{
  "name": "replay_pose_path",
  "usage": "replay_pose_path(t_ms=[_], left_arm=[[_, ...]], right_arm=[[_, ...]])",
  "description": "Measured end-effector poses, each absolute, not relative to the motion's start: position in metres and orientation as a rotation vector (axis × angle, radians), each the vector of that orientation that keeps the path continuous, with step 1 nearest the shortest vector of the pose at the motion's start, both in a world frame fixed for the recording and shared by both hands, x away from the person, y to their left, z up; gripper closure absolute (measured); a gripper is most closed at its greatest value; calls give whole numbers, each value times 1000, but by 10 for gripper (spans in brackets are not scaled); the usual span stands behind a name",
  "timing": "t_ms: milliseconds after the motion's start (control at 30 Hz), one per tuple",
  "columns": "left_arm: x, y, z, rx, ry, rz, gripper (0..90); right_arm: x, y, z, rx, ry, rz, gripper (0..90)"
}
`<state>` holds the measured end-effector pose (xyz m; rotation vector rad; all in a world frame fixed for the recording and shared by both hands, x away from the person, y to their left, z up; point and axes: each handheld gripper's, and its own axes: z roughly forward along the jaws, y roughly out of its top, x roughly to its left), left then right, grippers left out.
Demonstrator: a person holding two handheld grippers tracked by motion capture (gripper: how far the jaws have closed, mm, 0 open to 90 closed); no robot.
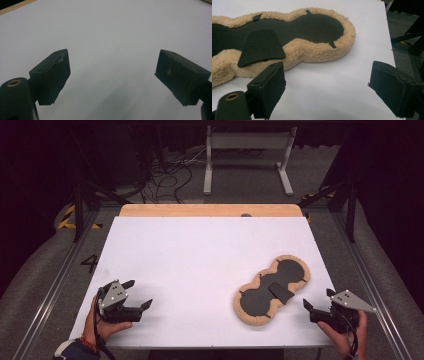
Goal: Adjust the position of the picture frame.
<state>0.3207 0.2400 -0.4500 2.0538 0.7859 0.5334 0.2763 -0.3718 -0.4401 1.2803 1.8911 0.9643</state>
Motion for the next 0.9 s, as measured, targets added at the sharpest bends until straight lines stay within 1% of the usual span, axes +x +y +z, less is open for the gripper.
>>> replay_pose_path(t_ms=[200,267,300,333,367,400,433,467,500,533,567,600,633,667,700,733,800,833,900], left_arm=[[319,231,-455,2088,776,491,131],[318,226,-453,2069,764,451,144],[318,226,-453,2069,764,451,167],[316,219,-451,2068,744,417,176],[316,219,-451,2068,744,417,181],[314,215,-451,2073,727,400,181],[312,211,-451,2096,710,391,206],[311,206,-452,2111,697,377,245],[310,204,-452,2112,686,365,263],[310,200,-452,2121,668,357,328],[309,195,-451,2116,652,343,382],[309,189,-450,2118,621,309,383],[308,182,-449,2121,600,293,439],[308,173,-449,2129,580,277,470],[307,165,-448,2136,556,257,520],[307,158,-448,2148,536,249,572],[305,138,-449,2177,487,219,612],[305,128,-449,2186,469,204,663],[304,112,-449,2203,431,187,716]], right_arm=[[281,-371,-440,1284,1920,971,115],[281,-372,-439,1299,1922,1028,116],[282,-373,-439,1301,1925,1033,122],[283,-373,-438,1303,1921,1015,148],[284,-373,-438,1306,1921,1013,162],[284,-373,-438,1306,1921,1013,162],[286,-373,-437,1304,1920,1015,185],[289,-373,-435,1304,1911,1019,238],[291,-374,-432,1294,1912,1024,289],[293,-374,-431,1291,1912,1022,329],[296,-374,-429,1286,1911,1013,398],[300,-374,-428,1291,1910,1015,463],[305,-376,-427,1301,1910,1012,489],[310,-378,-426,1304,1901,1003,522],[316,-380,-424,1310,1891,1006,586],[321,-383,-423,1310,1884,1006,617],[330,-388,-422,1341,1863,1024,681],[337,-391,-422,1357,1859,1026,710],[347,-394,-422,1371,1852,999,809]])
